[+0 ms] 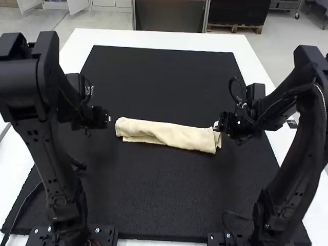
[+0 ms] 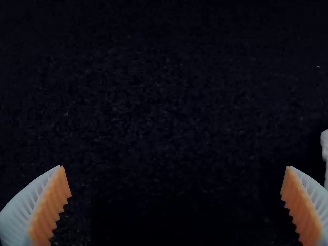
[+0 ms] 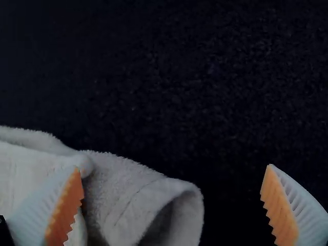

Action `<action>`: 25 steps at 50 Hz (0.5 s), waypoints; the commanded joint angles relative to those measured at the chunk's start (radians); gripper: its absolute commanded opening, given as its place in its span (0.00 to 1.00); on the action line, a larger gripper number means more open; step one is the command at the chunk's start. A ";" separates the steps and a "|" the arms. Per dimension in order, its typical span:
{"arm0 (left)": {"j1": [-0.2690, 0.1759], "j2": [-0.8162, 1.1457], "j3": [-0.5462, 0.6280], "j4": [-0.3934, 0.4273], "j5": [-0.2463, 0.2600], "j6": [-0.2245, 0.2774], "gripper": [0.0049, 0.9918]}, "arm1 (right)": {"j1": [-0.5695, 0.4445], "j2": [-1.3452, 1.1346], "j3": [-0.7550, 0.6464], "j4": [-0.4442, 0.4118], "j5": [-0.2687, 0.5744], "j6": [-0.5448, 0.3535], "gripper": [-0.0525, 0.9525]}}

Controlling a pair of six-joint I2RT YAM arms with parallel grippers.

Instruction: Fold the towel.

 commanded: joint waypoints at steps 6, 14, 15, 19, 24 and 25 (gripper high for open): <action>-0.014 -0.017 0.009 0.009 -0.006 0.006 0.97 | 0.076 -0.015 -0.027 0.003 -0.038 0.002 0.84; -0.014 -0.017 0.017 0.005 -0.010 0.006 0.97 | 0.079 -0.010 -0.032 0.009 -0.038 0.024 0.84; -0.014 -0.017 0.019 0.003 -0.010 0.005 0.97 | 0.079 -0.010 -0.033 0.012 -0.038 0.024 0.81; -0.011 -0.018 0.023 -0.004 -0.010 0.006 0.97 | 0.079 -0.010 -0.041 0.026 -0.030 0.030 0.67; -0.009 -0.020 0.032 -0.021 -0.010 0.006 0.97 | 0.078 -0.003 -0.050 0.038 -0.027 0.035 0.61; -0.008 -0.020 0.032 -0.024 -0.010 0.006 0.97 | 0.076 -0.001 -0.052 0.041 -0.025 0.038 0.64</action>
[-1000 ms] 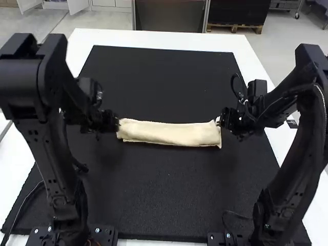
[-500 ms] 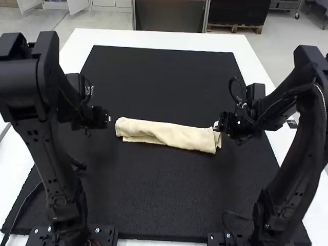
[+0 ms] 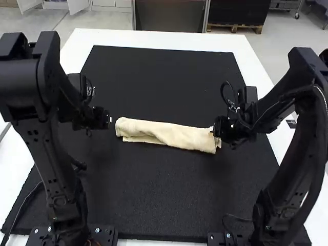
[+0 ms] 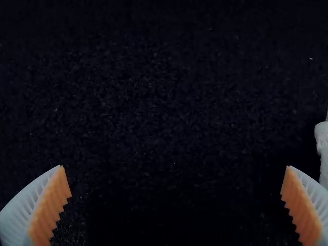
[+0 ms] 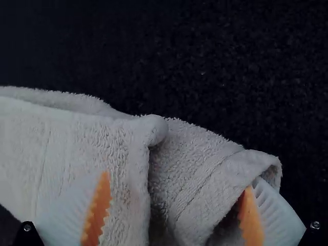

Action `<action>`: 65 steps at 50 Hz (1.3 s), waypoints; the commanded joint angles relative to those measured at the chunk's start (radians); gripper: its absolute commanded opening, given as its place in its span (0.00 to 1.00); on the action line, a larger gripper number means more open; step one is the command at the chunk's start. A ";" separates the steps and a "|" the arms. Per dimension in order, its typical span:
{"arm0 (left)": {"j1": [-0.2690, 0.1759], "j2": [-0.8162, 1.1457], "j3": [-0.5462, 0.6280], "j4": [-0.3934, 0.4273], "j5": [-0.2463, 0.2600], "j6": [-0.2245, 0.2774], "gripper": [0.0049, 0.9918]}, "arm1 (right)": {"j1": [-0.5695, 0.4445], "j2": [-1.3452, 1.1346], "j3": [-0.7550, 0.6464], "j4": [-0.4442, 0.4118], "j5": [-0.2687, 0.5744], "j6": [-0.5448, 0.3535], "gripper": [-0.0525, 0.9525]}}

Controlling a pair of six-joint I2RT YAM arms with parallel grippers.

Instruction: Fold the towel.

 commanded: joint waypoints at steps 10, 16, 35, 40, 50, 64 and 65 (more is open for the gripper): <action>0.008 -0.028 0.040 -0.029 -0.009 0.008 0.97 | -0.030 0.052 -0.032 0.062 -0.003 0.023 0.77; 0.008 -0.031 0.050 -0.034 -0.009 0.011 0.97 | -0.035 0.083 -0.028 0.085 -0.001 0.017 0.76; 0.008 -0.032 0.087 -0.066 -0.009 0.024 0.97 | -0.033 0.080 -0.026 0.069 0.016 -0.034 0.04; 0.008 -0.037 0.090 -0.079 -0.009 0.028 0.97 | -0.030 0.020 -0.028 0.065 0.031 -0.034 0.04; 0.025 -0.048 0.086 -0.102 -0.009 0.041 0.97 | 0.004 -0.037 -0.008 0.076 0.083 -0.028 0.03; 0.069 -0.052 0.083 -0.109 -0.003 0.073 0.97 | 0.039 -0.075 0.051 -0.029 0.028 -0.028 0.03; 0.071 -0.052 0.083 -0.109 -0.003 0.073 0.97 | 0.039 -0.077 0.054 -0.035 0.019 -0.035 0.03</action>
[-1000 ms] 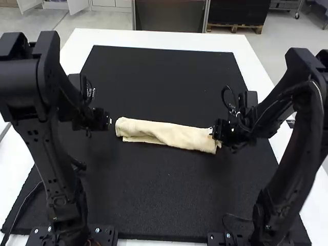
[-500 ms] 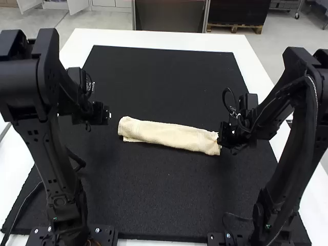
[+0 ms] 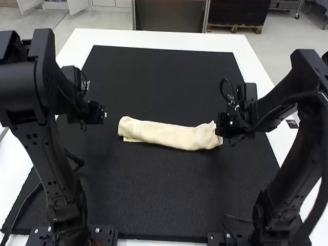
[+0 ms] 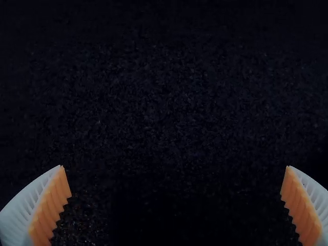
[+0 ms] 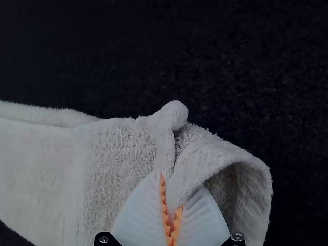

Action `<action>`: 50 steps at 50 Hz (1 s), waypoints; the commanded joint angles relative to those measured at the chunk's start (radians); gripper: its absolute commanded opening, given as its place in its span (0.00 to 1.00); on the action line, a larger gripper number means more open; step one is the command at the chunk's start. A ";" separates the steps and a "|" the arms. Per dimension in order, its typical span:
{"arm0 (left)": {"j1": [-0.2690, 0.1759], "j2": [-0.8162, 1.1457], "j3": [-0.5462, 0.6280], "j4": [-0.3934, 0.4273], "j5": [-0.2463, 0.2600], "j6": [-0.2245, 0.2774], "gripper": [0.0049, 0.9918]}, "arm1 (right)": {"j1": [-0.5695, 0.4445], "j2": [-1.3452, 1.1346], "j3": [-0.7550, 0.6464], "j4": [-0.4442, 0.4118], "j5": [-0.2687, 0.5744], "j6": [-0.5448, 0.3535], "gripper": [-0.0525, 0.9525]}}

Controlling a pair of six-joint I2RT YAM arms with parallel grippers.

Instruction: Fold the towel.

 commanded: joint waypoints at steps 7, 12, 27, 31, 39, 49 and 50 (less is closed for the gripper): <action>0.014 -0.021 0.003 0.001 -0.002 0.024 0.97 | 0.026 -0.045 0.060 -0.056 -0.087 -0.061 0.03; 0.016 -0.021 -0.007 0.003 -0.002 0.033 0.97 | 0.082 -0.063 0.079 -0.096 -0.124 -0.068 0.03; 0.011 -0.020 -0.009 0.037 -0.006 0.039 0.97 | 0.190 -0.016 0.235 -0.117 -0.170 0.019 0.03; 0.009 -0.020 -0.009 0.055 -0.018 0.036 0.97 | 0.218 0.014 0.280 -0.116 -0.170 0.033 0.03; 0.009 -0.015 -0.006 0.069 -0.037 0.035 0.97 | 0.269 0.055 0.330 -0.114 -0.171 0.039 0.03; 0.009 -0.014 -0.003 0.075 -0.037 0.032 0.97 | 0.333 0.121 0.375 -0.108 -0.185 0.043 0.03; 0.011 -0.014 -0.001 0.075 -0.037 0.032 0.97 | 0.344 0.132 0.378 -0.107 -0.185 0.042 0.03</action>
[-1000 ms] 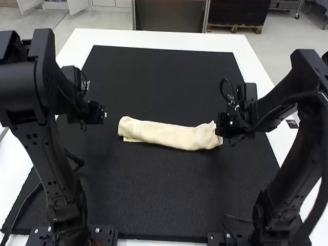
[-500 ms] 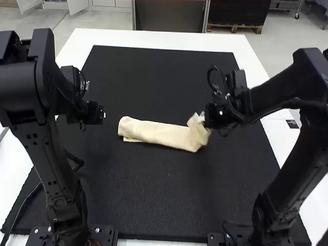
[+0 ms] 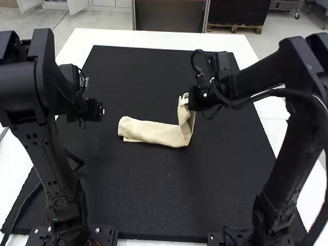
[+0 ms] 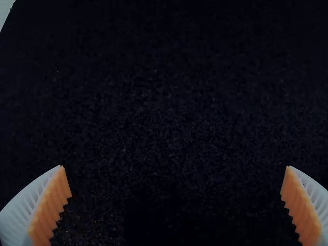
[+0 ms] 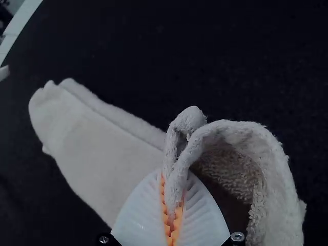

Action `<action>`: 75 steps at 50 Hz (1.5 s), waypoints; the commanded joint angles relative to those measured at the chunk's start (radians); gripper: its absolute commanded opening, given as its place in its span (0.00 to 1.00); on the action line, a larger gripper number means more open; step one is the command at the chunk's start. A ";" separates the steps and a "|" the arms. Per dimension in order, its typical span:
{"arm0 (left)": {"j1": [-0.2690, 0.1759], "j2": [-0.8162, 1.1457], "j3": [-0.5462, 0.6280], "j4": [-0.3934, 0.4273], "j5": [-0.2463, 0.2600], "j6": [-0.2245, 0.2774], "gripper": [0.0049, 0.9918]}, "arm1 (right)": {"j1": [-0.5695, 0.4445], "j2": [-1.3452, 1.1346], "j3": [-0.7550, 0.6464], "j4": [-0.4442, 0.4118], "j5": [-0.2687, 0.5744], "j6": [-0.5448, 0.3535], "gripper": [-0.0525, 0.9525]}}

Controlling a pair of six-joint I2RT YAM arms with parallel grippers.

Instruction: Fold the towel.

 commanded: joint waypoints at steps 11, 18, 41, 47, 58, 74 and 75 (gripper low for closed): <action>0.010 -0.014 -0.007 0.009 -0.013 0.005 0.97 | 0.144 0.126 0.116 0.014 -0.034 -0.020 0.03; 0.013 -0.012 -0.009 0.008 -0.013 -0.004 0.97 | 0.190 0.179 0.212 0.012 -0.035 -0.005 0.03; 0.045 -0.012 -0.009 0.049 -0.013 -0.009 0.97 | 0.332 0.352 0.466 -0.027 -0.058 0.032 0.03; 0.060 -0.009 -0.010 0.051 -0.013 -0.006 0.97 | 0.360 0.386 0.481 -0.029 -0.069 0.055 0.03; 0.079 -0.008 -0.010 0.060 -0.013 0.000 0.97 | 0.386 0.430 0.489 -0.029 -0.069 0.049 0.03; 0.079 -0.011 -0.010 0.034 -0.013 0.006 0.97 | 0.440 0.530 0.614 -0.032 -0.080 0.052 0.03; 0.079 -0.011 -0.010 0.032 -0.012 0.006 0.97 | 0.441 0.536 0.621 -0.032 -0.080 0.052 0.03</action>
